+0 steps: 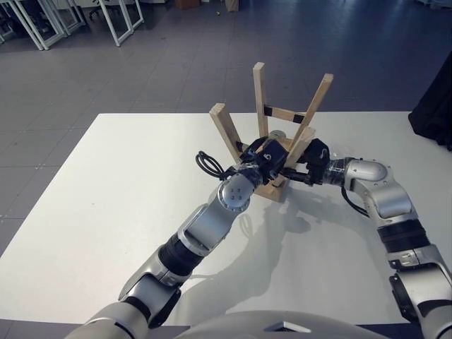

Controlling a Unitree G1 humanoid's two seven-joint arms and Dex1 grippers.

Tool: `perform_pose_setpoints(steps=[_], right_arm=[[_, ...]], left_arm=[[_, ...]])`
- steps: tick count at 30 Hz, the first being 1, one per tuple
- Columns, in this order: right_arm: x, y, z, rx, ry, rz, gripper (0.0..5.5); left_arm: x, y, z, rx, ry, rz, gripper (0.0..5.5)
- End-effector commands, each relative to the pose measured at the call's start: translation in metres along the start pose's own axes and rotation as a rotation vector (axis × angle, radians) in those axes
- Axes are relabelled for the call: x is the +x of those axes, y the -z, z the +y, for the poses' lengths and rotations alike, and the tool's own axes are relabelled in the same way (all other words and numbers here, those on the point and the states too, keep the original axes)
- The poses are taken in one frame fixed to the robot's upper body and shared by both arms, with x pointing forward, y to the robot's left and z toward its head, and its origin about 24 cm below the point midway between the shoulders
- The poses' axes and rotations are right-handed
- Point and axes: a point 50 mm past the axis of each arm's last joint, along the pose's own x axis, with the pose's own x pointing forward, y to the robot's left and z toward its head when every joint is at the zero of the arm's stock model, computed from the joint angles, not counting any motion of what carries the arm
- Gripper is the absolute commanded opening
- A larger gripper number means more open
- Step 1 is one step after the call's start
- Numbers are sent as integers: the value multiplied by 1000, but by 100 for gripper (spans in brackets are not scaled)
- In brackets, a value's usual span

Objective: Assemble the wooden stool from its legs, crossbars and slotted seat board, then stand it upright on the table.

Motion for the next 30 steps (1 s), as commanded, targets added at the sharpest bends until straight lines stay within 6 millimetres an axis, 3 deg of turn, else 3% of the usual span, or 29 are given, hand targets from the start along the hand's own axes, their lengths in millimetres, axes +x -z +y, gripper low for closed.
perform_pose_setpoints(steps=[1,6,9,14,18,20,22,25,28,30], right_arm=[[-35,126,41,344,-107,704,201],[-43,138,56,283,-142,705,201],[-47,142,64,289,-119,680,201],[-47,143,73,299,-108,662,201],[-45,140,71,292,-103,653,201],[-44,139,70,289,-100,651,201],[-44,139,69,289,-96,648,201],[-43,138,67,282,-97,646,201],[-44,137,65,280,-96,646,201],[-43,136,64,279,-93,640,201]], left_arm=[[-6,18,6,-33,19,100,307],[-12,1,35,-81,-74,57,307],[-13,-21,61,-197,-151,-23,307],[-16,-97,144,-471,-204,-343,307],[-15,-125,196,-499,-245,-445,307],[-6,-122,206,-496,-248,-423,307],[11,-99,197,-523,-199,-329,307],[34,-33,144,-553,-35,-89,307],[37,12,85,-553,138,74,307],[35,41,67,-541,146,165,307]])
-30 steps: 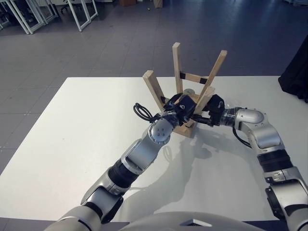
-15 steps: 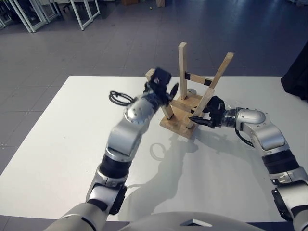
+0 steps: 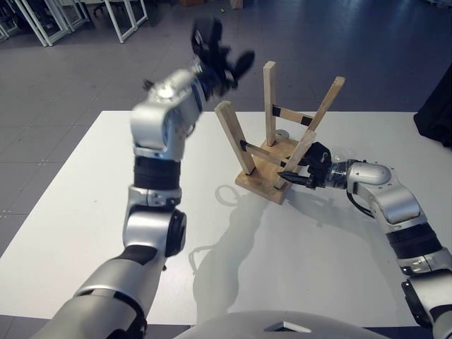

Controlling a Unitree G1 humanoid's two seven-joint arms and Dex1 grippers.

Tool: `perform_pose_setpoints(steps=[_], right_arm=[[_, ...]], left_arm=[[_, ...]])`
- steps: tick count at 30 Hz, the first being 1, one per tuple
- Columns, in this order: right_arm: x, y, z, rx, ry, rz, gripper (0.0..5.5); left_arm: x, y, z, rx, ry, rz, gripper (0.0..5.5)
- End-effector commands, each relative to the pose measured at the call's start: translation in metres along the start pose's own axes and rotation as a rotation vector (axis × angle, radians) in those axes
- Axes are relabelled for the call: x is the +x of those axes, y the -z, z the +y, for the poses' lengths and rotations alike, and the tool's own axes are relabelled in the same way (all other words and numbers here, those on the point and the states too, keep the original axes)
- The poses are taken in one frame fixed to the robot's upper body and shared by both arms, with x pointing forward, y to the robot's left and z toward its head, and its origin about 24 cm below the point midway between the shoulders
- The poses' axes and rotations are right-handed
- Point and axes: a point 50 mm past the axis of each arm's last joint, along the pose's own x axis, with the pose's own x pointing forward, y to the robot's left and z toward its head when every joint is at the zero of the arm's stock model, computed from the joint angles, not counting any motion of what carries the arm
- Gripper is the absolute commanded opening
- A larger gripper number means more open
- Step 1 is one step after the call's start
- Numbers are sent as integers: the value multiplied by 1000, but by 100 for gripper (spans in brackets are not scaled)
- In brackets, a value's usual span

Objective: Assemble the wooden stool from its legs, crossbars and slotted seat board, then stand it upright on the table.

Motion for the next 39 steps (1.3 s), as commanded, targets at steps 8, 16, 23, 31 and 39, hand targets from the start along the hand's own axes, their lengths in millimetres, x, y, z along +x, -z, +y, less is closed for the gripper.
perform_pose_setpoints(steps=[8,16,23,31,39], right_arm=[[-30,128,61,259,-184,471,201],[-14,88,20,88,-266,279,201],[-4,36,-21,-163,-278,144,201],[4,18,-36,-244,-249,56,298],[-42,24,-75,-384,-32,430,381]], left_arm=[[-17,1,26,-276,45,-54,307],[-94,-121,112,-435,-101,-527,307],[-94,25,122,-150,-430,50,307],[-94,127,60,-31,-354,298,303],[-95,141,42,-34,-354,313,303]])
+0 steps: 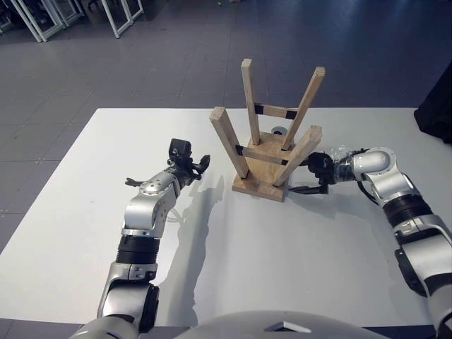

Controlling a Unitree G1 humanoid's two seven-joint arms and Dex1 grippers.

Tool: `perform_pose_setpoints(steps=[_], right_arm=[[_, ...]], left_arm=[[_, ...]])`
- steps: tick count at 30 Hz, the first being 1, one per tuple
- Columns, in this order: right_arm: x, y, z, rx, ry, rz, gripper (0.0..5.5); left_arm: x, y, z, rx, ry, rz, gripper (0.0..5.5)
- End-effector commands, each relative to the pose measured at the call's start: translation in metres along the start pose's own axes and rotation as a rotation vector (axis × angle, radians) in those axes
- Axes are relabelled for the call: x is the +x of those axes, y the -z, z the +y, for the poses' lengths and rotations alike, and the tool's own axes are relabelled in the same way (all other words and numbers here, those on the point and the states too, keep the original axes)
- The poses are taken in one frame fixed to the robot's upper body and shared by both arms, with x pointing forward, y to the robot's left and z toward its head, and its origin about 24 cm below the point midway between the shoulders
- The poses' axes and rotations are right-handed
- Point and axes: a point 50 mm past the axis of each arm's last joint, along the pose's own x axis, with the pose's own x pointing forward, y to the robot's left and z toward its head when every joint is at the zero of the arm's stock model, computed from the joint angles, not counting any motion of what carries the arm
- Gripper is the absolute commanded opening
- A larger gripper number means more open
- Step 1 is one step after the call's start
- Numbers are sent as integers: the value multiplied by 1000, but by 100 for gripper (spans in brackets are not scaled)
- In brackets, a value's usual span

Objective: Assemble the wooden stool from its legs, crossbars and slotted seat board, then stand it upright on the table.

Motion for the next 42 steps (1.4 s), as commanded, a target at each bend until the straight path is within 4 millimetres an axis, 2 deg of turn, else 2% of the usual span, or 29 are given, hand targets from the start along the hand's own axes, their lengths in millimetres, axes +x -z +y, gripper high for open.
perform_pose_setpoints(steps=[1,4,6,8,9,11,14,17,18,21,22,23,24,28,29,30,32,34,38,40,42], right_arm=[[-42,2,-26,-4,295,160,381],[-64,-49,-39,150,632,-159,355],[-83,-85,-35,289,840,-389,309],[-97,-119,-29,474,968,-646,257],[-101,-131,-27,551,991,-745,230],[-102,-153,-20,707,973,-909,230],[-83,-167,1,860,872,-959,230],[-74,-171,10,906,824,-931,230],[-80,-179,7,871,840,-970,230],[-127,-217,-2,683,936,-1241,230],[-134,-222,-1,651,953,-1275,230],[-131,-222,-1,653,950,-1262,230],[-114,-213,0,695,930,-1180,230],[-10,-144,23,889,825,-762,230],[7,-131,29,908,826,-704,230],[16,-125,32,921,837,-685,230],[11,-133,25,902,870,-747,230],[-9,-147,14,869,905,-851,230],[-73,-179,-1,804,971,-1105,230],[-99,-170,-5,768,1052,-1093,230],[-103,-145,-7,738,1111,-953,230]], left_arm=[[-5,16,-7,-13,-29,18,303],[-12,30,-13,-44,-58,23,303],[-15,35,-14,-55,-76,29,303],[-16,38,-15,-62,-82,35,303],[-17,39,-15,-65,-84,39,303],[-18,40,-16,-64,-82,43,303],[-17,41,-16,-59,-81,47,303],[-18,43,-16,-57,-78,54,303],[-17,43,-17,-55,-73,57,303],[-17,43,-18,-50,-67,61,303],[-17,43,-17,-48,-67,62,303],[-17,44,-17,-47,-67,62,303],[-17,44,-17,-46,-66,63,303],[-16,41,-18,-45,-63,59,303],[-14,39,-19,-45,-59,56,303],[-13,38,-20,-46,-56,52,303],[-12,38,-19,-53,-68,48,303],[-13,39,-20,-62,-79,46,303],[-15,44,-21,-75,-90,54,303],[-17,47,-20,-80,-95,61,303],[-20,49,-19,-85,-105,64,303]])
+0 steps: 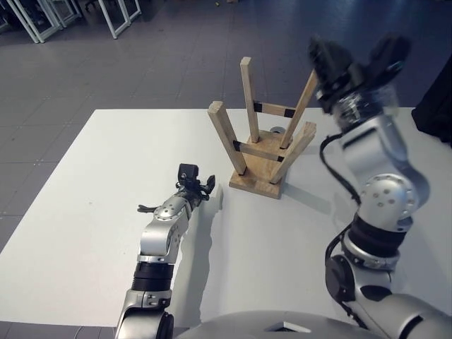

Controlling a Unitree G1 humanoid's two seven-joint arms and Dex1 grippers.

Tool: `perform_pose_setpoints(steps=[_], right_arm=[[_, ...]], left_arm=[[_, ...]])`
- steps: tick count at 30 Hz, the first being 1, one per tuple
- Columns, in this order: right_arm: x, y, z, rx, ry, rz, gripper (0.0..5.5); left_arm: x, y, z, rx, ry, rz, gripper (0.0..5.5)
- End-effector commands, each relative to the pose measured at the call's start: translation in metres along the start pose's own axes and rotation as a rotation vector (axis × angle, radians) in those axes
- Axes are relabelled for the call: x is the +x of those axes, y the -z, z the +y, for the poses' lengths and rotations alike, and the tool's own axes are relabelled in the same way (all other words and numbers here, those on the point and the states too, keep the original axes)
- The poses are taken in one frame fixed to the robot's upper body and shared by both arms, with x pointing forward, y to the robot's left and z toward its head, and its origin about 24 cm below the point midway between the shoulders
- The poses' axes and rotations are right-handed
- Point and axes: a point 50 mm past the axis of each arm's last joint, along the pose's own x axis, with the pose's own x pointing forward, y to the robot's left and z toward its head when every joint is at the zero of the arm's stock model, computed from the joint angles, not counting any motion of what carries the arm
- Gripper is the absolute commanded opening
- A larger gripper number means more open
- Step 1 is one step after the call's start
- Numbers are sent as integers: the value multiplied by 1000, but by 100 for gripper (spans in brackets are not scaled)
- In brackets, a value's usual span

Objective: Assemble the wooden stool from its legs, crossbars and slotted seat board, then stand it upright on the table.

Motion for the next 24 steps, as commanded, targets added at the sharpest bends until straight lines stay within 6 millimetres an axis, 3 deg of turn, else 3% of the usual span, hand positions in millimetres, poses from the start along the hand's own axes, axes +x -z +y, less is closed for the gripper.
perform_pose_setpoints(steps=[1,3,7,9,11,15,16,17,20,22,24], right_arm=[[-14,11,-46,-264,88,161,230],[-30,42,-66,-455,61,336,230],[-42,79,-69,-584,-51,464,230],[-41,89,-62,-593,-105,472,230],[-38,96,-40,-572,-211,465,230],[-36,77,57,-330,-595,349,230],[-37,71,71,-291,-651,328,230],[-38,67,77,-276,-673,322,230],[-38,67,59,-307,-599,363,230],[-39,67,52,-291,-574,380,230],[-42,68,51,-261,-581,393,227]], left_arm=[[-5,5,5,-6,-35,13,303],[-5,5,6,-6,-32,15,303],[-4,3,8,2,-30,15,303],[-4,4,9,3,-29,18,303],[-5,5,10,3,-33,22,303],[-10,6,28,18,-71,31,303],[-12,4,35,26,-89,30,303],[-13,0,46,39,-112,23,303],[-15,-17,70,55,-135,-15,303],[-18,-24,77,40,-90,-37,303],[-21,-30,80,42,-34,-57,340]])
